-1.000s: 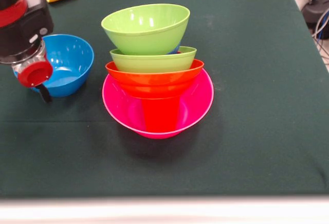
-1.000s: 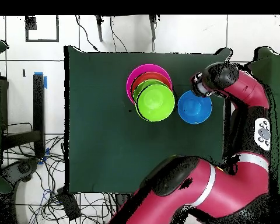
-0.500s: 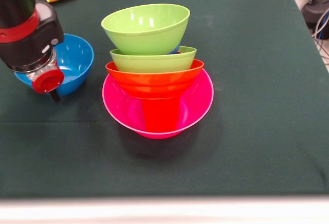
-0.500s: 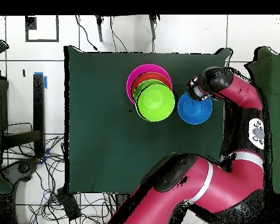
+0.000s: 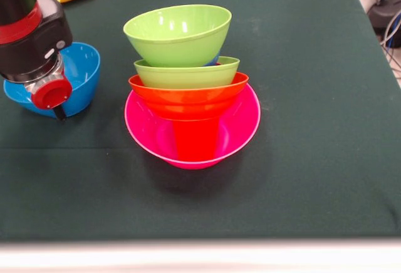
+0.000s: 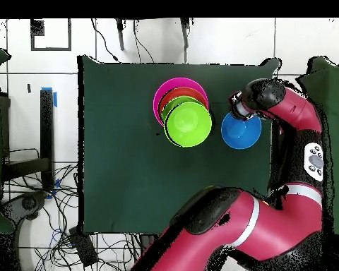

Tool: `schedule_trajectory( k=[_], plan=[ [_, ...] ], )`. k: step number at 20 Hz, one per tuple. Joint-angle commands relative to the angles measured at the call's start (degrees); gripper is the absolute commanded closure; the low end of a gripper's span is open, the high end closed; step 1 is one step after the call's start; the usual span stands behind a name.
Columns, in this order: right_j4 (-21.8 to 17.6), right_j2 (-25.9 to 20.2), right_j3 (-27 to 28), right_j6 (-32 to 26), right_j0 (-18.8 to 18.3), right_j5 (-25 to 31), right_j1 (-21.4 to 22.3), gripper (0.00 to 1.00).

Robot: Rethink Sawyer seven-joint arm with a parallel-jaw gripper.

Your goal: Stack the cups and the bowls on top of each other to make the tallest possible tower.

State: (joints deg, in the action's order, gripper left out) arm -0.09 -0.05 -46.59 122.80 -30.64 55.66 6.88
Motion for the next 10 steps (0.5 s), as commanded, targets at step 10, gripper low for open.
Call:
schedule_trajectory(
  k=[10],
  plan=[
    [-3.9, -4.3, -0.8, -10.7, 2.5, 3.4, 1.4, 1.0]
  ],
)
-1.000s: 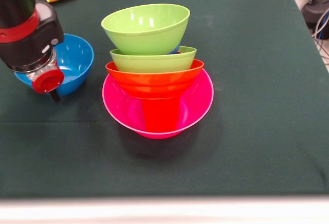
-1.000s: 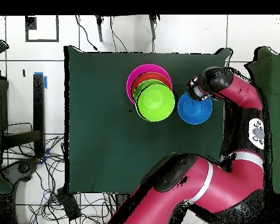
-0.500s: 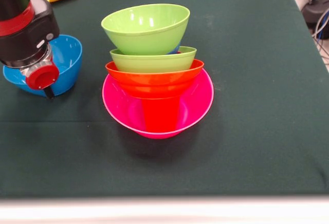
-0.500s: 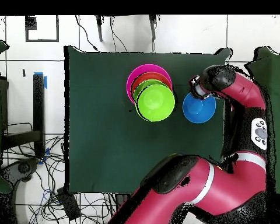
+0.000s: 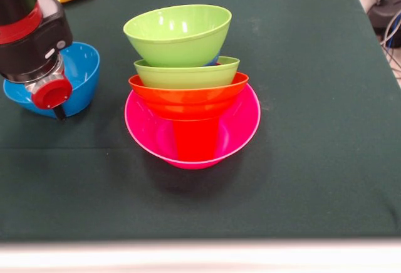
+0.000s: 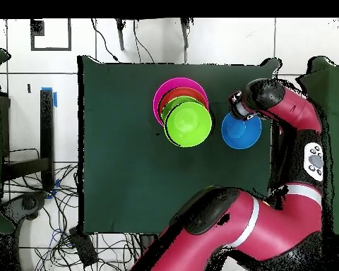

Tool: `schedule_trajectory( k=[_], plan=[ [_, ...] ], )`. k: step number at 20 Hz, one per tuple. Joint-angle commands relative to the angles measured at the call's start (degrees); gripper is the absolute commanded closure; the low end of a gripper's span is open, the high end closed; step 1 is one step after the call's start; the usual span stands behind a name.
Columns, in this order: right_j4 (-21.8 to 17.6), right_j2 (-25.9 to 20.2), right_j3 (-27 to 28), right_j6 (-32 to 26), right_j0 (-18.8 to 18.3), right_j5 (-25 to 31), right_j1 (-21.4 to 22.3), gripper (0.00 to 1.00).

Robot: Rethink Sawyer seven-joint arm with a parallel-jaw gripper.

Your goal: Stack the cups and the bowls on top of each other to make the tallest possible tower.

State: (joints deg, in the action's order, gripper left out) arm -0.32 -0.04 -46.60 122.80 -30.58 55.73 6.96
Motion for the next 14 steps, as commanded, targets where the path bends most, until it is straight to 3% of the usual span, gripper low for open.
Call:
schedule_trajectory(
  k=[1, 6, 11, 14],
  plan=[
    [-3.8, -4.3, -0.3, -11.7, 2.7, 5.5, 2.2, 1.0],
    [-5.6, -3.2, 2.9, -16.1, 3.3, 16.0, 4.7, 1.0],
    [-7.8, -3.2, 5.9, -17.6, 3.2, 18.9, 4.1, 1.0],
    [-8.5, -3.3, 4.2, -18.6, 2.9, 19.3, 6.1, 1.0]
  ],
)
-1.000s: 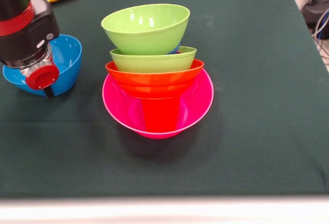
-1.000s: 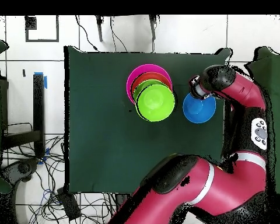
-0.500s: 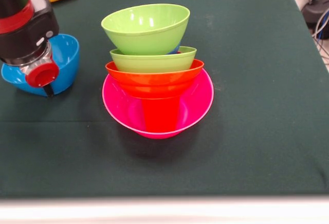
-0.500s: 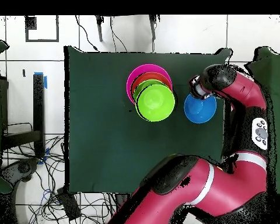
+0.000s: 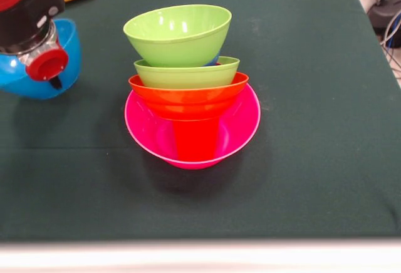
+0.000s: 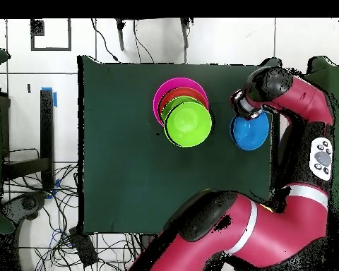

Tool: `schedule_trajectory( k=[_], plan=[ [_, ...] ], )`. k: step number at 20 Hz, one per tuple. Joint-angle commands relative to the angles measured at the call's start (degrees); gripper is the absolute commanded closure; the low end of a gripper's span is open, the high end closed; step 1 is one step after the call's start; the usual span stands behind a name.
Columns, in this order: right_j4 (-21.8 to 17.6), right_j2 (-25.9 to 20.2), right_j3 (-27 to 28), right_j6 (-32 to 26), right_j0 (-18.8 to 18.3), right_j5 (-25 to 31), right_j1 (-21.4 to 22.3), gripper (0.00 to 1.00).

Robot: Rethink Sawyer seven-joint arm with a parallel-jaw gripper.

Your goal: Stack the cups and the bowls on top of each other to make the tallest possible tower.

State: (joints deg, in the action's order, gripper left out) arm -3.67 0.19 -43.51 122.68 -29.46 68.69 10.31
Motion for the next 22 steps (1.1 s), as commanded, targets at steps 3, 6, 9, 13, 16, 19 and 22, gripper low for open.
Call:
schedule_trajectory(
  k=[3, 6, 9, 13, 16, 19, 22],
  plan=[
    [-6.1, -3.5, 0.5, -18.7, 1.8, 6.8, 3.8, 1.0],
    [-6.9, -3.5, -0.9, -18.8, 1.7, 6.0, 5.1, 1.0],
    [-7.7, -3.4, -1.4, -19.0, 2.1, 5.8, 6.1, 1.0],
    [-8.8, -3.0, -4.7, -19.2, 2.8, 3.5, 9.1, 1.0],
    [-10.3, -2.6, -4.4, -19.8, 3.3, 3.6, 10.2, 1.0],
    [-11.7, -2.3, -7.0, -20.2, 4.0, 0.1, 13.0, 1.0],
    [-12.8, -2.0, -8.1, -19.9, 4.7, 0.2, 15.4, 1.0]
  ],
)
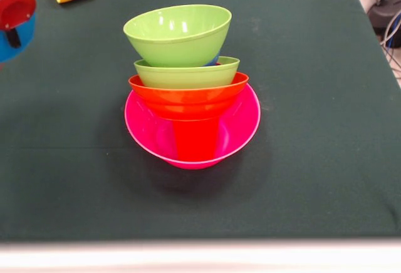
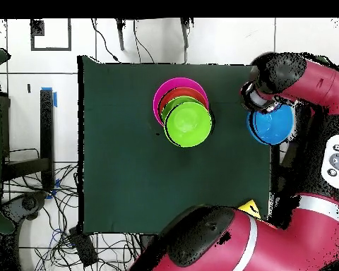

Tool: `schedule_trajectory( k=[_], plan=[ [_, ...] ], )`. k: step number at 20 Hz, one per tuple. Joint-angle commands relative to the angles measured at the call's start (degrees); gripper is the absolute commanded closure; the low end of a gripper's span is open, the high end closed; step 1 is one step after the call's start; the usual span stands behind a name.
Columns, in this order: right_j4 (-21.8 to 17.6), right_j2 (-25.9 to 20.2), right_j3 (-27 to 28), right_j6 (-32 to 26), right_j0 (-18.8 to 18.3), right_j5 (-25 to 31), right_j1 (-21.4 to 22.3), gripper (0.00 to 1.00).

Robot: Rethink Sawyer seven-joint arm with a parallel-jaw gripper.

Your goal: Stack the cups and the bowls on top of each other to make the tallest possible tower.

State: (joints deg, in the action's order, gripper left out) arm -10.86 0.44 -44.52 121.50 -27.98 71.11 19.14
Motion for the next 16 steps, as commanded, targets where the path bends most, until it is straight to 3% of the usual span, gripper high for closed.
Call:
schedule_trajectory(
  k=[1, 7, 12, 16],
  plan=[
    [-5.9, -2.2, -7.2, -18.7, 3.4, -1.5, 7.2, 1.0],
    [-6.2, -2.8, -7.5, -18.5, 4.2, 1.9, 10.0, 1.0],
    [-5.5, -4.0, -4.3, -17.0, 4.6, 4.8, 8.7, 1.0],
    [-3.4, -5.2, -6.1, -14.8, 4.4, 4.3, 8.9, 1.0]
  ],
)
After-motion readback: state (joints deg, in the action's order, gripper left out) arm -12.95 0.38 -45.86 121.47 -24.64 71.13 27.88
